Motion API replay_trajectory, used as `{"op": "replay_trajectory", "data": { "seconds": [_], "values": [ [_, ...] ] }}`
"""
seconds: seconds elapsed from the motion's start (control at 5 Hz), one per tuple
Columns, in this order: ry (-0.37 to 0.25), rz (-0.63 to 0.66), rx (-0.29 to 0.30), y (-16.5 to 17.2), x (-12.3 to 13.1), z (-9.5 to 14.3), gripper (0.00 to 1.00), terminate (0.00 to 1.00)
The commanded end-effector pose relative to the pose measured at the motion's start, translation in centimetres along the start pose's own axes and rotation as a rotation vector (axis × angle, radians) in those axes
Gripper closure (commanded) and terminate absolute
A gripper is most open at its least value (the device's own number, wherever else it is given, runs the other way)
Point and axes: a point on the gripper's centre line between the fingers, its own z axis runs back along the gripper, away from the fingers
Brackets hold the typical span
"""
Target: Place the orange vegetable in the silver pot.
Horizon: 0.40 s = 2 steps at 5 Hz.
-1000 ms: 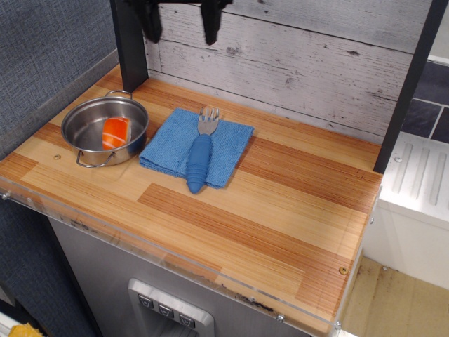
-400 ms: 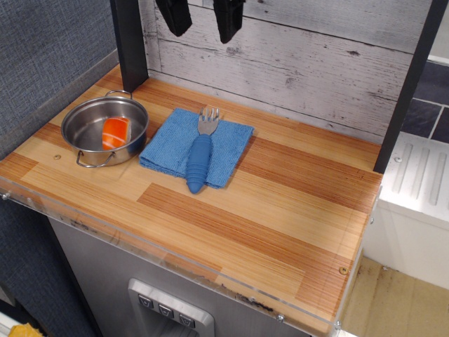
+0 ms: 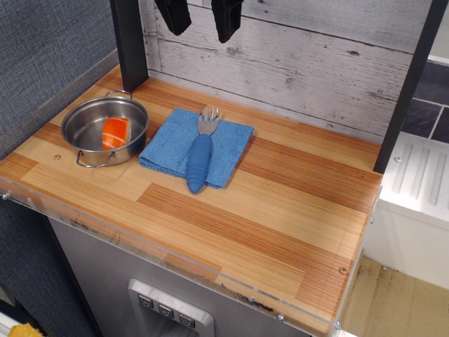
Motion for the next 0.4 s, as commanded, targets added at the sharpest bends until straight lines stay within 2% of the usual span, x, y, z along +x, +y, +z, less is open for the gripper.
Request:
{"op": "replay_trajectory", "data": {
  "seconds": [0.0, 0.2],
  "values": [
    [-0.048, -0.004, 0.008, 0.11, -0.28, 1.85, 0.00, 0.00],
    [-0.048, -0.004, 0.008, 0.11, -0.28, 1.85, 0.00, 1.00]
  ]
}}
